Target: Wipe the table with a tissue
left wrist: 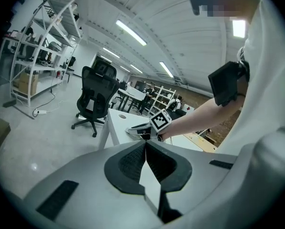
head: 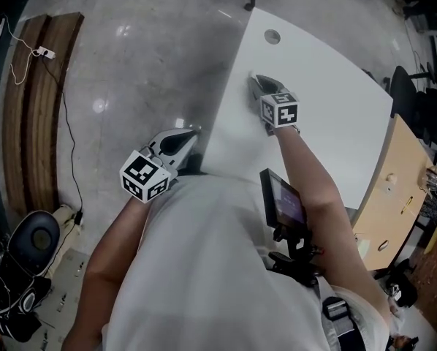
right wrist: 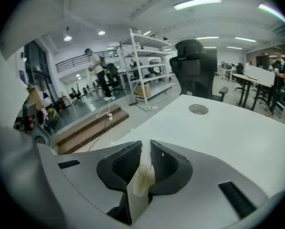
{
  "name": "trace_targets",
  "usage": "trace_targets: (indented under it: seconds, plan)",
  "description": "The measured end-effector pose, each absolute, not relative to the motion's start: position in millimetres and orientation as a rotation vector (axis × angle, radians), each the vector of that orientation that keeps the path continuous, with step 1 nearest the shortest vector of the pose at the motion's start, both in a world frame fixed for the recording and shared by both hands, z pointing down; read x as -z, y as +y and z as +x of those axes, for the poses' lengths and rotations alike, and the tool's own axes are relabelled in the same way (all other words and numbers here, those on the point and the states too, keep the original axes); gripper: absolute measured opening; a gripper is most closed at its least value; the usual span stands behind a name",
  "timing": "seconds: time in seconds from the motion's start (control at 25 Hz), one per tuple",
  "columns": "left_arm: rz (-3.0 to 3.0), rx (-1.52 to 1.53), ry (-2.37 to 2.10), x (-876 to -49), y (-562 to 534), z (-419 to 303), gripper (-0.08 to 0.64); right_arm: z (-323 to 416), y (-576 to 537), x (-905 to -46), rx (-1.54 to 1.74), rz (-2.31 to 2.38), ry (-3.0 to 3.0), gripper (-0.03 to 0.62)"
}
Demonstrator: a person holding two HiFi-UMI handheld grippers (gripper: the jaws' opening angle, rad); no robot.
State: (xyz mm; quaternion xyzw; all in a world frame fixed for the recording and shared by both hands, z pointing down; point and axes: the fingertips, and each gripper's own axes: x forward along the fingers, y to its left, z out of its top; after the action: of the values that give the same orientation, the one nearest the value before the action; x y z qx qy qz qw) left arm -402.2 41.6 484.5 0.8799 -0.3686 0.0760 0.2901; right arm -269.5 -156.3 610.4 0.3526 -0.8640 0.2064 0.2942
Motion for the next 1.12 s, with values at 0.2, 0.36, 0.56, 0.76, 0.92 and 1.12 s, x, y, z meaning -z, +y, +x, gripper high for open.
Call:
trace_targets:
  seconds: [0.2, 0.36, 0.56, 0.76, 0.92, 1.12]
  plan:
    - [2.343, -0.173, -0.987, -485.7, 38.3, -395.8, 0.006, -313.1, -102.8, -611.4, -0.459, 0.612, -2.358, 0.063]
    - [2.362, -0.184, -0.983, -483.9, 38.8, -390.3, 0.006, -331.9, -52.0, -614.4, -0.463, 0.386, -2.352, 0.063]
    - [2.372, -0.171, -1.003, -477.2, 38.2, -381.9, 0.006, -344.9, 10.9, -602.2, -0.709, 0.037, -2.363, 0.064]
    - [2.392, -0.202, -0.970, -480.5, 42.7, -351.1, 0.006, -311.0, 9.2, -543.1, -1.061, 0.090, -2.592, 0.064]
    - [2.409, -0.227, -0.958, -482.9, 51.9, -317.1, 0.006, -246.9, 8.9, -519.0, -1.154, 0.258, -2.691, 0.064]
    - [2.398, -0.193, -0.986, -474.4, 60.7, -271.3, 0.006, -161.4, 16.1, -507.4, -1.179, 0.484, -2.752, 0.064]
